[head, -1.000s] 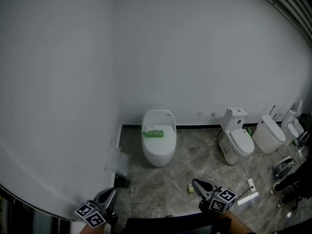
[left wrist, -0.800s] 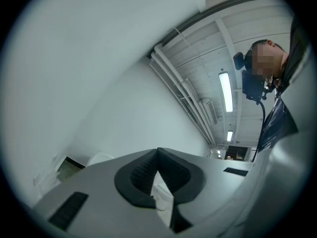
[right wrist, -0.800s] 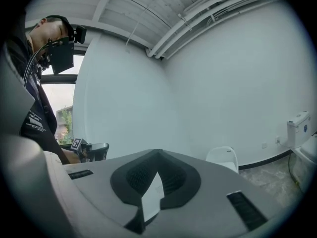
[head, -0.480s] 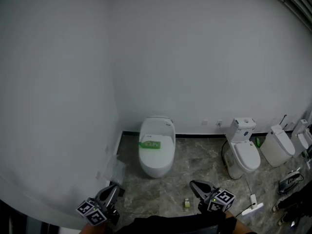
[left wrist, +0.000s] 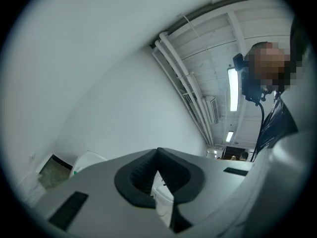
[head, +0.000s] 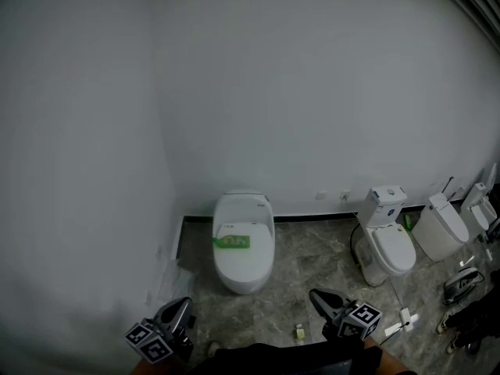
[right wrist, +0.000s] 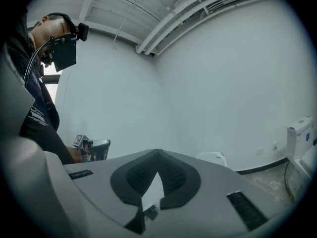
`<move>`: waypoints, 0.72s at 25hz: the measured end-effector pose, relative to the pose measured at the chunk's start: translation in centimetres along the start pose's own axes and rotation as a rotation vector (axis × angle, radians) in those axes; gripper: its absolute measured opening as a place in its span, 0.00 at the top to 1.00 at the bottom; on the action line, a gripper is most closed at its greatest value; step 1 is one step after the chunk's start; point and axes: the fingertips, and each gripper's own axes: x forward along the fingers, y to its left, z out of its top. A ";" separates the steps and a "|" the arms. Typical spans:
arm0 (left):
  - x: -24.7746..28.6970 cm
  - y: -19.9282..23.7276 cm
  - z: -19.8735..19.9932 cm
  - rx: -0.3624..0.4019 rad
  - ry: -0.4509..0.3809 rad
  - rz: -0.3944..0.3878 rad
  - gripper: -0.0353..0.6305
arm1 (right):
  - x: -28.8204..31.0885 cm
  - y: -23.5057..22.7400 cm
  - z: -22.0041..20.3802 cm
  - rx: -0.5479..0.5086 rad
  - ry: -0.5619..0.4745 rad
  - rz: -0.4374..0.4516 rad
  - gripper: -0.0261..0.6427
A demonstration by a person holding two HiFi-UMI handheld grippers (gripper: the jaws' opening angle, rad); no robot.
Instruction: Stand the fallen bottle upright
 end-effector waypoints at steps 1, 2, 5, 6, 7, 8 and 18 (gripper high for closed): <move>0.7 1.6 1.0 -0.002 0.004 -0.013 0.94 | 1.6 -0.2 0.4 -0.009 0.002 -0.010 0.95; 1.4 3.4 2.0 -0.005 0.010 -0.026 0.94 | 3.3 -0.5 0.8 -0.020 0.000 -0.020 0.95; 2.9 8.7 4.7 -0.007 0.043 -0.069 0.94 | 8.9 -0.3 2.0 -0.017 -0.012 -0.052 0.95; 3.5 10.3 5.7 -0.002 0.053 -0.084 0.94 | 10.7 -0.2 2.5 -0.012 -0.017 -0.061 0.95; 4.2 11.8 6.8 0.003 0.059 -0.097 0.94 | 12.5 -0.3 3.1 -0.007 -0.023 -0.070 0.95; 5.0 13.2 7.9 0.006 0.062 -0.107 0.94 | 14.3 -0.5 3.6 -0.002 -0.027 -0.077 0.95; 13.2 24.6 10.2 -0.031 0.081 -0.109 0.94 | 26.6 -7.5 4.2 0.013 -0.002 -0.079 0.95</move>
